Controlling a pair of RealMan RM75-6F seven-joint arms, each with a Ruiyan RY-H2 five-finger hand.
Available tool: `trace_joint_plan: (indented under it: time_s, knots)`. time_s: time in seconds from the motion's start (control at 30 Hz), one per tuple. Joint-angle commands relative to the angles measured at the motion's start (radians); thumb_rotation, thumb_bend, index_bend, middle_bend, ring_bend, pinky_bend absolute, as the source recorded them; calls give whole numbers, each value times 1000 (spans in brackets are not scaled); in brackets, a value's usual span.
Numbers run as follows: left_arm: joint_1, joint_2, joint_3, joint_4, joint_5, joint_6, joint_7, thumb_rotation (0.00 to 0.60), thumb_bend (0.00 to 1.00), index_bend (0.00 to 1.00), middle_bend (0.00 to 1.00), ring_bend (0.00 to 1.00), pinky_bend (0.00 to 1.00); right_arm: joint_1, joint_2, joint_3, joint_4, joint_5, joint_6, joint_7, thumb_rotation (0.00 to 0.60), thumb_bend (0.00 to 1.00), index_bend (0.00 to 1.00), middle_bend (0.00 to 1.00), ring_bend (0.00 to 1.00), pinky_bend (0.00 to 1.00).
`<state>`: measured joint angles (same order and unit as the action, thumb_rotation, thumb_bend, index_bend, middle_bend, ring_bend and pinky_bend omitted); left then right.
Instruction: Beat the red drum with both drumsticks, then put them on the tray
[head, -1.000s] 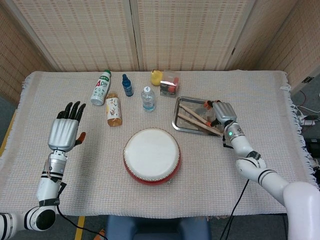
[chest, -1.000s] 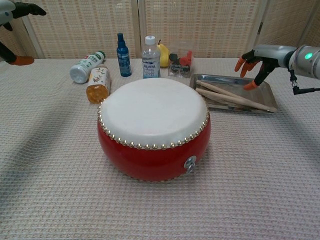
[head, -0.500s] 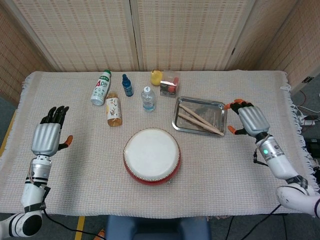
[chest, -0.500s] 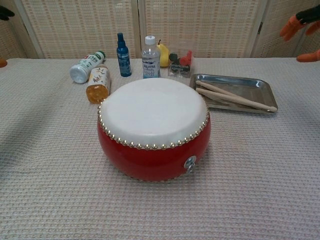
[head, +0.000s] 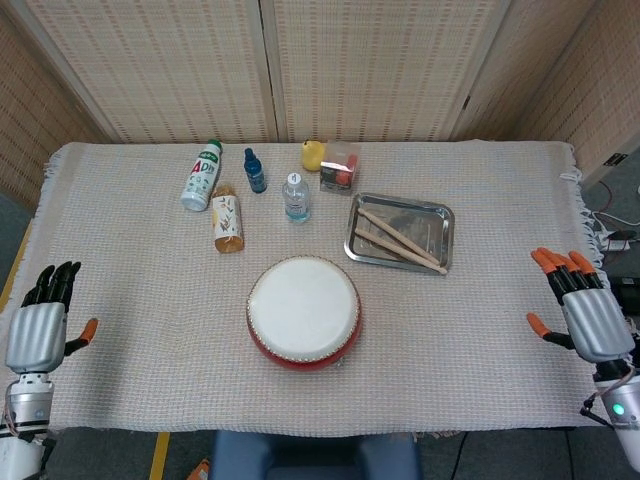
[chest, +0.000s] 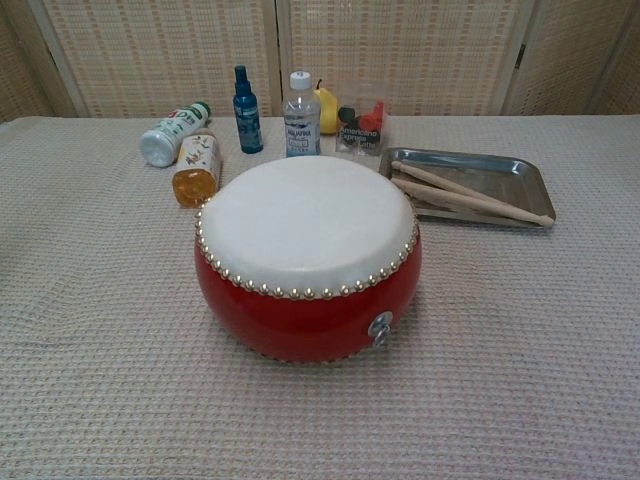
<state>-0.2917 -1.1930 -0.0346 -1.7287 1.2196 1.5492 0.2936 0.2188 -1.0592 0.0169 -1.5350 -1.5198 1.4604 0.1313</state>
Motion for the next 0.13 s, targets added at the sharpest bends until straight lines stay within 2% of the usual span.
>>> trace_joint_plan:
  time_s: [0.03, 0.13]
  knots:
    - [45, -20, 29, -4, 51, 50, 2, 600, 311, 15, 57, 10, 211, -52, -21, -30, 6, -29, 51, -9, 600, 234, 0, 50, 0, 0]
    - [73, -34, 40, -3, 90, 85, 18, 600, 311, 15, 57, 10, 208, -77, -21, -35, -5, -33, 75, -27, 600, 234, 0, 50, 0, 0]
